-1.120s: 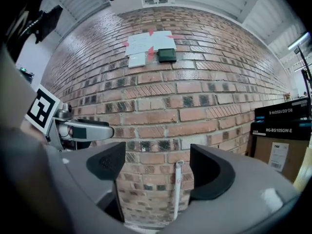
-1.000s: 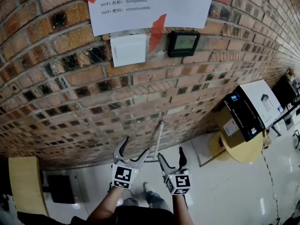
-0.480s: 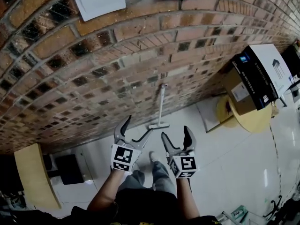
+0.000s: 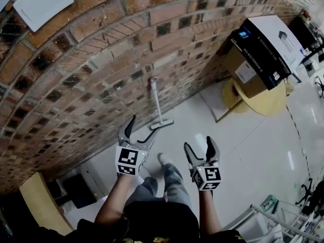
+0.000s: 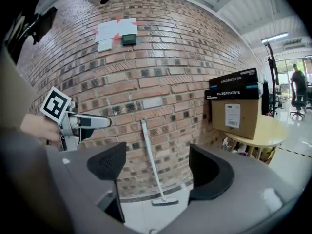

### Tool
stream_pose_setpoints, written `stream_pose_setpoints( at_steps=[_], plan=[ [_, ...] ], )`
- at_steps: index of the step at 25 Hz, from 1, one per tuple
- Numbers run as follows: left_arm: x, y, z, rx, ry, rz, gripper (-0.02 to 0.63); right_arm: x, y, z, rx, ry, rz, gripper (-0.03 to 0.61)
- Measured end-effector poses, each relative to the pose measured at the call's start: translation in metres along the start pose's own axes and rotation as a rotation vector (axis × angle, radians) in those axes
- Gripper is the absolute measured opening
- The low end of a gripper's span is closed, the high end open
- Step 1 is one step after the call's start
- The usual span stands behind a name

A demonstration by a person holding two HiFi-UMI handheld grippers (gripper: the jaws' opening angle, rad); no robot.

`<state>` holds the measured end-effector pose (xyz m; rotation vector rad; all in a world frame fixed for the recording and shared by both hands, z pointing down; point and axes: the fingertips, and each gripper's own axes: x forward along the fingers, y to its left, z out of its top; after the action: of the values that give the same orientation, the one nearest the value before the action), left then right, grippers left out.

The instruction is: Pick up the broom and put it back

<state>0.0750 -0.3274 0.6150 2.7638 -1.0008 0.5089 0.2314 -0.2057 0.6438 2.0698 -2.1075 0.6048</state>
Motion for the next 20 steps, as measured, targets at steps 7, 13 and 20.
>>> stream_pose_setpoints(
  at_steps=[7,13,20],
  plan=[
    [0.04,-0.022,-0.01,-0.001,0.019,-0.096,0.396,-0.058,-0.052,-0.056,-0.013,0.095,-0.115,0.41],
    [0.054,-0.036,-0.017,0.012,0.037,-0.133,0.396,-0.112,-0.09,-0.088,0.022,0.125,-0.17,0.41],
    [0.045,-0.029,-0.006,0.009,-0.007,-0.109,0.356,-0.101,-0.091,-0.103,0.025,0.16,-0.102,0.385]
  ],
)
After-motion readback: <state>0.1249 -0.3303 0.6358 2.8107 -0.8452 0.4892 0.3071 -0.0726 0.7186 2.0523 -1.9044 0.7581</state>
